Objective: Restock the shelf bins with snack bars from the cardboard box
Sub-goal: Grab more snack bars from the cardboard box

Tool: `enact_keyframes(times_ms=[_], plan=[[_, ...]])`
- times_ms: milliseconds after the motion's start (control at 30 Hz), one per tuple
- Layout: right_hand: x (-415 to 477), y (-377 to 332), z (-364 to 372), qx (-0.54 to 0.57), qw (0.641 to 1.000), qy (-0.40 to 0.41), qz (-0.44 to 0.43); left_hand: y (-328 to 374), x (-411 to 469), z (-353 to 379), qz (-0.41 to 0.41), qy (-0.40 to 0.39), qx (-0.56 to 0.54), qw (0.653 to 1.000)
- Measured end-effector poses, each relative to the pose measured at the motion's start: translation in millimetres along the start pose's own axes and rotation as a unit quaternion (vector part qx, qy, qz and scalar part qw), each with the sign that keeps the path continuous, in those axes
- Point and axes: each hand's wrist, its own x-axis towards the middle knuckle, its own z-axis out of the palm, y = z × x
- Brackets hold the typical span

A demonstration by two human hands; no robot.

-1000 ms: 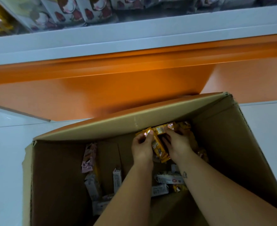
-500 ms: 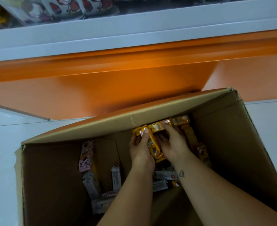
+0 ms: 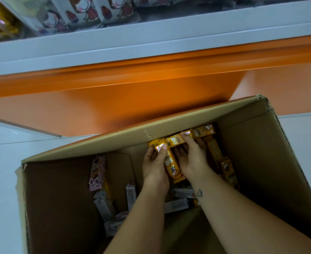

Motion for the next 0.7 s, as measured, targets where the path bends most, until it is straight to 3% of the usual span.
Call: enact_keyframes(times_ms=[233,700], plan=[[2,11,-2,-0.056,0.997,0.024,-0.052,6,-5,-6,0.018,-0.029,0.095,0.995],[-19,13,11,-0.086,0.981,0.084,-0.154,21,-13,-11,0.059,-0.103,0.144,0.982]])
